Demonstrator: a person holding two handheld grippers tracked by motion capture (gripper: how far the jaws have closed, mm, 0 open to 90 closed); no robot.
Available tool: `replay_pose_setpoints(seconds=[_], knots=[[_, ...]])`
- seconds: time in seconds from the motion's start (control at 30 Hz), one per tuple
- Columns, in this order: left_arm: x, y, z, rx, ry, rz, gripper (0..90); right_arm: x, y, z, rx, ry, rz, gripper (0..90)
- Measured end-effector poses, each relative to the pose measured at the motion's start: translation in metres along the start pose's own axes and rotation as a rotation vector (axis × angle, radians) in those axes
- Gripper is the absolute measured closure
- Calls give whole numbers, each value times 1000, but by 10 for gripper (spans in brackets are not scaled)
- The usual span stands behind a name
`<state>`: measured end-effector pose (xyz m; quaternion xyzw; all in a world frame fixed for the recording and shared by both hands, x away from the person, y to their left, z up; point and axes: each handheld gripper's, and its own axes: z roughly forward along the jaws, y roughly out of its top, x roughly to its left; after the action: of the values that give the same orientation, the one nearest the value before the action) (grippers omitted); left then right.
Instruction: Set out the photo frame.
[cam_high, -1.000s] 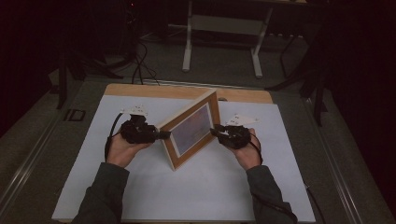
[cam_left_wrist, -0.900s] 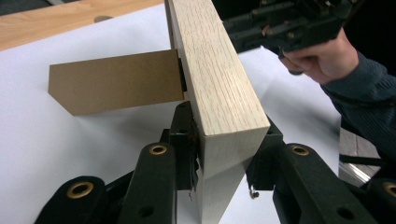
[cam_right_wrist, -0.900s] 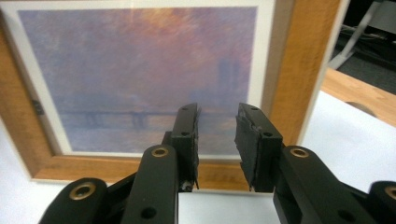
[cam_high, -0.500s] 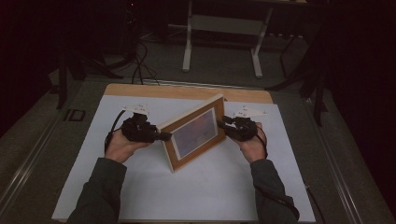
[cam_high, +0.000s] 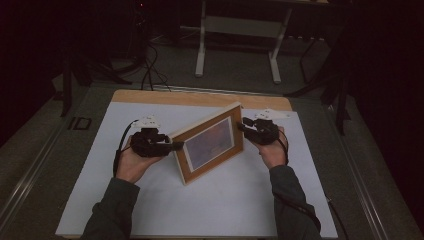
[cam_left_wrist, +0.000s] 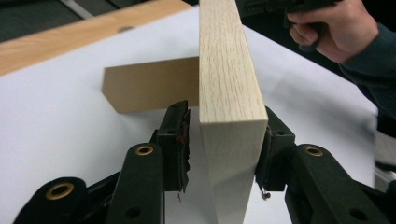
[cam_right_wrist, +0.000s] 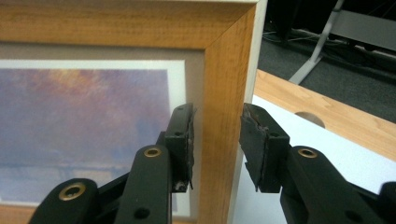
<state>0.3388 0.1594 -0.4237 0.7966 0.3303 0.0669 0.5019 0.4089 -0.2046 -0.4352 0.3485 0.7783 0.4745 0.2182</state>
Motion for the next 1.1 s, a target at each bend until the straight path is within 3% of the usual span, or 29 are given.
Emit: replay_pose_setpoints(seconds=[0.07, 0.1, 0.13, 0.2, 0.27, 0.3, 0.73, 0.87, 1.1], knots=[[-2, -2, -1, -14, 14, -8, 629, 0, 0, 0, 0, 0, 0, 637], [-6, -5, 0, -27, 50, -17, 629, -1, 1, 1, -1, 0, 1, 629], [-9, -7, 0, -34, 66, -19, 633, -4, 5, 6, 2, 8, -1, 570], [-14, -11, 0, -47, 98, -37, 641, -6, 7, 9, 3, 21, 6, 541], [-14, -11, 0, -47, 98, -37, 643, -8, 8, 9, 1, 28, 10, 541], [-18, -15, 0, -55, 121, -52, 661, -10, 10, 11, 5, 53, 12, 481], [-9, -9, -2, -10, 132, -37, 694, -5, 22, 21, 26, 93, -24, 288], [-2, -6, -4, 8, 137, -7, 689, -7, 24, 25, 30, 108, -16, 265], [4, -5, -2, 2, 141, -1, 680, -7, 26, 35, 43, 168, -13, 231]])
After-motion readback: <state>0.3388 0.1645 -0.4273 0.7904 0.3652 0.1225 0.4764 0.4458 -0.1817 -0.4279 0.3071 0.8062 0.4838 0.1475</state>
